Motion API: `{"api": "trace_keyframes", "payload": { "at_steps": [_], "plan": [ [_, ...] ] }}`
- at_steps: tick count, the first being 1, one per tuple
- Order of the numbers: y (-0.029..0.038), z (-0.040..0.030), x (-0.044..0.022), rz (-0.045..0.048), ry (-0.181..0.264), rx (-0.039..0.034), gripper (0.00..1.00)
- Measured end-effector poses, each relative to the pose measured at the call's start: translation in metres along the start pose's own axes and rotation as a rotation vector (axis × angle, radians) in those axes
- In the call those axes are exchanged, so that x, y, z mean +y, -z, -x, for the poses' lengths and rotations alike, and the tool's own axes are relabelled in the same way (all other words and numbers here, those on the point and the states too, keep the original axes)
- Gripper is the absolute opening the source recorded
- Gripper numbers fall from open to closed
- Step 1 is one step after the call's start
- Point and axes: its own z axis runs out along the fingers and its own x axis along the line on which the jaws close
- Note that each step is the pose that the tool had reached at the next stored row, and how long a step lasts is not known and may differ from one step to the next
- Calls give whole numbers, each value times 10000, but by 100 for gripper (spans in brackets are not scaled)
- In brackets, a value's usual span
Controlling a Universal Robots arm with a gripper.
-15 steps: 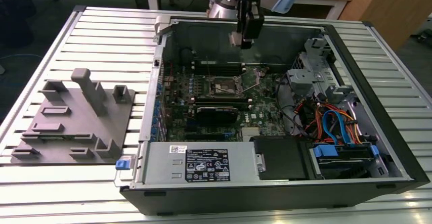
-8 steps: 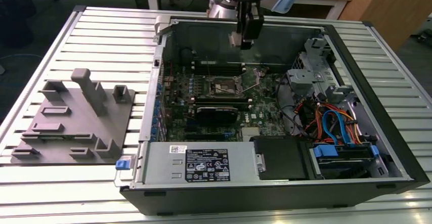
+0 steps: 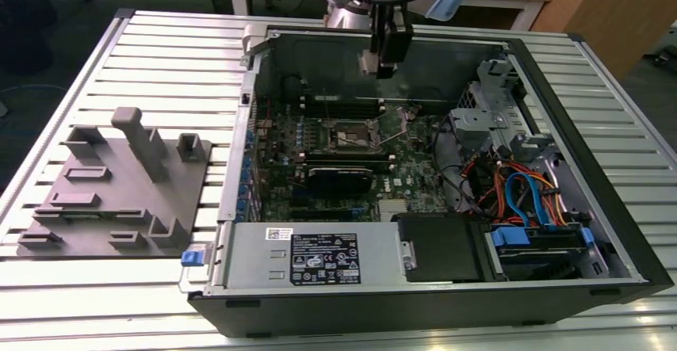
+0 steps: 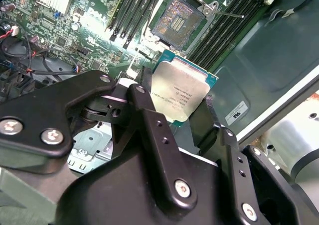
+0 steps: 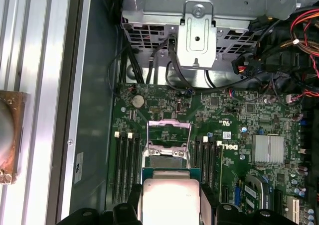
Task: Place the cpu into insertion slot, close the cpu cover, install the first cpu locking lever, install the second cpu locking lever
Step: 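Place the cpu into insertion slot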
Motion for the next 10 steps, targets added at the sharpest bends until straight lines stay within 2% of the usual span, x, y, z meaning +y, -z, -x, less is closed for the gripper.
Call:
{"api": "trace_keyframes", "payload": {
  "at_steps": [7, 8, 10],
  "plan": [
    [-12, 0, -1, -2, 0, 0, 54],
    [-62, 2, -4, -5, -1, 3, 54],
    [-62, 2, -4, -9, -5, 3, 54]
  ]
}}
